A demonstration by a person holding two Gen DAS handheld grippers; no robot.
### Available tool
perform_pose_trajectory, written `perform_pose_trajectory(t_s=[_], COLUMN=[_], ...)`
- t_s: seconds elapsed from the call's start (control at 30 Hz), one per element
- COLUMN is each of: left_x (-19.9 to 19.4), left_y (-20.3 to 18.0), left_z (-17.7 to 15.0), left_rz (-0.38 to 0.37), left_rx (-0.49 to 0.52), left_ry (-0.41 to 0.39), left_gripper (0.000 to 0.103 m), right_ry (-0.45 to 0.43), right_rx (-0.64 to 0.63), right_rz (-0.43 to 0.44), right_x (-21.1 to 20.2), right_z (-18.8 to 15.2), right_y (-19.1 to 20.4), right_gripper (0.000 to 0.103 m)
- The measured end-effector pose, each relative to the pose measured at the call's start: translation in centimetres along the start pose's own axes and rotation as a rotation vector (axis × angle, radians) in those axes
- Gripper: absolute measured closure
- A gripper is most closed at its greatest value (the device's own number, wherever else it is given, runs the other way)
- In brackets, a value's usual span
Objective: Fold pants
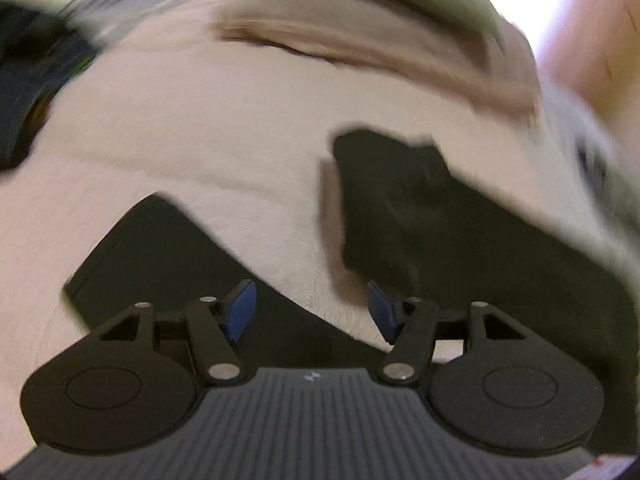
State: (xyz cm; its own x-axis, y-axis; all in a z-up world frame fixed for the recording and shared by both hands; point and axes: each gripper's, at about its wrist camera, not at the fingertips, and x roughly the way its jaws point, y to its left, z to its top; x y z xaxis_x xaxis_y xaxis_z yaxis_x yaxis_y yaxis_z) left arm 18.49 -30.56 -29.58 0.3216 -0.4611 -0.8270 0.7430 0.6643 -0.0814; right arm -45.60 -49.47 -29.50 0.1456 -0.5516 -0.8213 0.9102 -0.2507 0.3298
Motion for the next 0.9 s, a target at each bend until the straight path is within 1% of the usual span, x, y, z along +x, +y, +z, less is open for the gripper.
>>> perform_pose_trajectory(t_s=[0.03, 0.07, 0.1, 0.13, 0.17, 0.2, 0.23, 0.3, 0.33, 0.37, 0.4, 0.43, 0.47, 0.5, 0.53, 0.6, 0.67, 0.7, 0.73, 0.77, 0.8, 0.83, 0.87, 0.9], left_x=[1.3, 2.5, 3.6, 4.6, 5.4, 6.2, 7.1, 8.3, 8.7, 9.1, 9.2, 8.6, 7.4, 6.0, 3.9, -0.3, -3.7, -5.0, -5.6, -5.4, -4.6, -3.1, -1.5, 0.1], left_y=[-1.2, -2.2, -2.8, -3.1, -3.2, -3.2, -3.0, -2.2, -1.8, -1.5, -1.5, -2.0, -2.6, -3.6, -4.9, -6.8, -8.8, -9.6, -10.1, -10.2, -9.8, -8.9, -7.7, -6.2], left_z=[-0.3, -0.7, -0.9, -0.9, -0.8, -0.4, 0.1, 1.3, 1.9, 2.5, 3.2, 4.0, 4.9, 5.8, 7.0, 8.8, 10.3, 10.4, 10.4, 10.4, 10.1, 9.7, 9.2, 8.4], left_rz=[0.024, 0.041, 0.038, 0.025, 0.016, 0.006, -0.009, -0.055, -0.082, -0.094, -0.094, -0.069, -0.040, -0.001, 0.062, 0.101, 0.159, 0.188, 0.206, 0.225, 0.240, 0.248, 0.235, 0.189], left_rx=[0.093, 0.166, 0.208, 0.221, 0.218, 0.195, 0.158, 0.044, -0.023, -0.072, -0.090, -0.070, -0.021, 0.060, 0.184, 0.355, 0.552, 0.651, 0.719, 0.764, 0.786, 0.807, 0.799, 0.747], left_ry=[0.007, 0.010, 0.004, -0.007, -0.019, -0.037, -0.055, -0.091, -0.103, -0.114, -0.126, -0.157, -0.208, -0.260, -0.331, -0.452, -0.540, -0.593, -0.611, -0.583, -0.547, -0.463, -0.350, -0.230], left_gripper=[0.046, 0.047, 0.046, 0.046, 0.046, 0.046, 0.047, 0.047, 0.054, 0.088, 0.100, 0.100, 0.100, 0.099, 0.099, 0.097, 0.095, 0.090, 0.087, 0.084, 0.081, 0.079, 0.072, 0.072], right_ry=[-0.001, 0.003, 0.010, 0.018, 0.024, 0.031, 0.041, 0.056, 0.062, 0.067, 0.070, 0.073, 0.073, 0.071, 0.067, 0.052, 0.035, 0.025, 0.016, 0.009, 0.005, 0.003, 0.002, 0.003], right_rx=[-0.009, -0.013, -0.015, -0.015, -0.015, -0.013, -0.008, 0.010, 0.020, 0.027, 0.029, 0.026, 0.022, 0.020, 0.016, 0.012, 0.024, 0.036, 0.050, 0.064, 0.078, 0.091, 0.100, 0.102], right_rz=[0.006, 0.014, 0.021, 0.026, 0.026, 0.019, 0.007, -0.015, -0.021, -0.027, -0.035, -0.046, -0.055, -0.062, -0.066, -0.069, -0.071, -0.073, -0.073, -0.073, -0.072, -0.067, -0.062, -0.059], right_x=[0.2, 0.7, 1.0, 1.2, 1.6, 1.8, 2.1, 2.7, 2.5, 2.5, 2.5, 2.6, 2.6, 2.6, 2.6, 2.3, 1.9, 1.7, 1.5, 1.4, 1.3, 1.3, 1.3, 1.4], right_z=[-0.4, -0.8, -1.1, -1.4, -1.8, -2.1, -2.7, -3.4, -4.0, -4.3, -4.6, -4.9, -5.1, -5.1, -5.2, -5.2, -5.0, -4.8, -4.7, -4.6, -4.5, -4.4, -4.4, -4.4], right_y=[0.4, 1.0, 1.0, 1.4, 1.7, 1.9, 2.0, 2.2, 2.1, 2.1, 2.3, 2.5, 2.8, 3.1, 3.4, 4.0, 4.4, 4.6, 4.8, 5.1, 5.3, 5.5, 5.8, 6.1], right_gripper=[0.075, 0.074, 0.074, 0.074, 0.074, 0.074, 0.074, 0.074, 0.073, 0.073, 0.073, 0.073, 0.073, 0.073, 0.073, 0.073, 0.073, 0.073, 0.073, 0.073, 0.073, 0.073, 0.073, 0.073])
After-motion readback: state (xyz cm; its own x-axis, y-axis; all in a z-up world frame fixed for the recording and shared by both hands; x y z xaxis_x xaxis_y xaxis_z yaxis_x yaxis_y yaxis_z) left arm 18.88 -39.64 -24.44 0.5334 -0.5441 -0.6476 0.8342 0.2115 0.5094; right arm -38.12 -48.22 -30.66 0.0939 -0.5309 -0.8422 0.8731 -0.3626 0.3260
